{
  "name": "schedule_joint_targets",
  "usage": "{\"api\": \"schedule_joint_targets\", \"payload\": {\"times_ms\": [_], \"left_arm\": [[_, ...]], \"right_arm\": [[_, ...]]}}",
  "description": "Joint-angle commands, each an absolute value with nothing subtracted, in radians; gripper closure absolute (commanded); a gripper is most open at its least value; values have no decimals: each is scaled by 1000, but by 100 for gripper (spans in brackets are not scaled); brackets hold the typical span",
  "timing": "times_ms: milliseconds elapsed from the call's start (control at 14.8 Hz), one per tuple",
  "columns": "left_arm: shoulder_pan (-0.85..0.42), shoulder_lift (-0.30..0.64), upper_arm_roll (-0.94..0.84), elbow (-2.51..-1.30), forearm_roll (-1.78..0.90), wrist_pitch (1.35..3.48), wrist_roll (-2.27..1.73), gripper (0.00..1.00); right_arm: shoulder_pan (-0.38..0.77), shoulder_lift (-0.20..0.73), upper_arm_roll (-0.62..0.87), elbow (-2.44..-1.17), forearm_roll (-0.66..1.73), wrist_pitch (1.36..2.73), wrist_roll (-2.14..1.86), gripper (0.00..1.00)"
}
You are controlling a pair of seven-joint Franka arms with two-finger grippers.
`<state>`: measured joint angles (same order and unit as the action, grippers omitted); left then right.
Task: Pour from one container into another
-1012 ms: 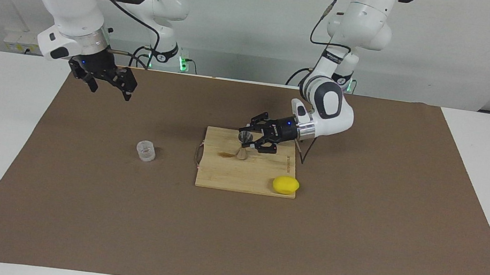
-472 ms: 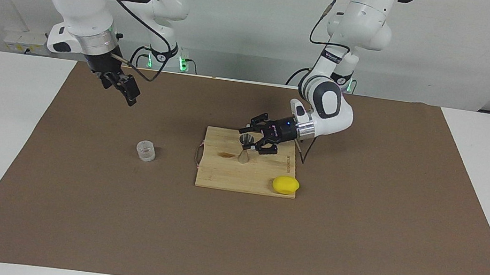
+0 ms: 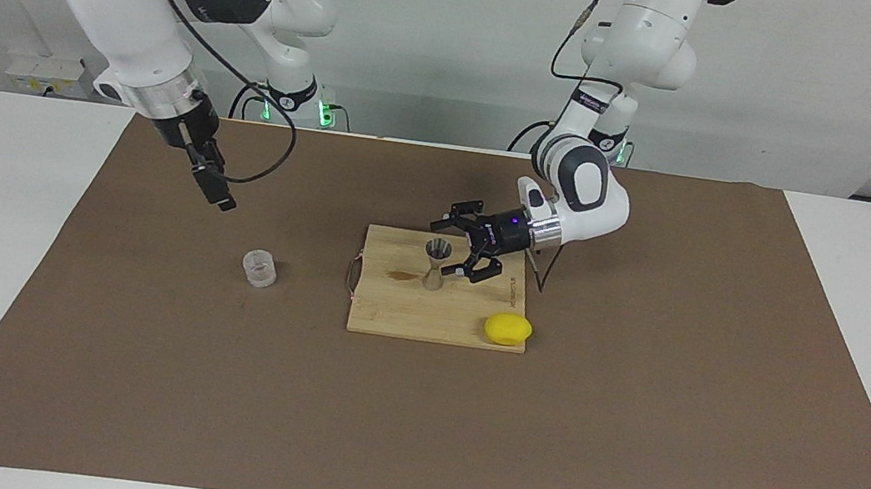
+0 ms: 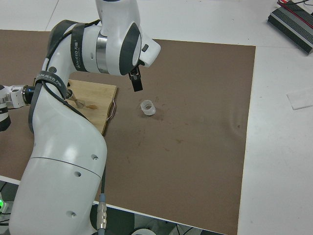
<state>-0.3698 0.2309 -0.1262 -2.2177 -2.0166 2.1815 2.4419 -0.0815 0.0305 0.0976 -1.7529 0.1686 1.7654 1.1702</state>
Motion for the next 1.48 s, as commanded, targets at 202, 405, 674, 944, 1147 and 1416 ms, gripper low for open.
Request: {"api": "schedule_joint_targets", "payload": {"times_ms": [202, 405, 674, 944, 1147, 1416], "left_arm": [[-263, 155, -117, -2267, -1972, 2089, 2442, 0], [-177, 124, -117, -2287, -1866, 2036, 2441, 0], [-71, 103, -115, -2298, -1712, 1964, 2407, 0], [41, 86, -114, -2295, -1554, 1878, 2353, 0], [80, 84, -114, -2292, -1490, 1856, 2344, 0], [127, 81, -112, -2289, -1402, 1841, 2315, 0]], "right_arm": [[-179, 155, 103, -1793, 345, 1792, 1298, 0], [-196, 201, 103, -1819, 362, 1819, 1286, 0], [-198, 210, 104, -1855, 405, 1871, 1267, 0], [-137, 200, 106, -1853, 426, 1826, 1288, 0], [-133, 149, 104, -1844, 426, 1718, 1308, 0], [-133, 143, 104, -1838, 420, 1723, 1310, 0]]}}
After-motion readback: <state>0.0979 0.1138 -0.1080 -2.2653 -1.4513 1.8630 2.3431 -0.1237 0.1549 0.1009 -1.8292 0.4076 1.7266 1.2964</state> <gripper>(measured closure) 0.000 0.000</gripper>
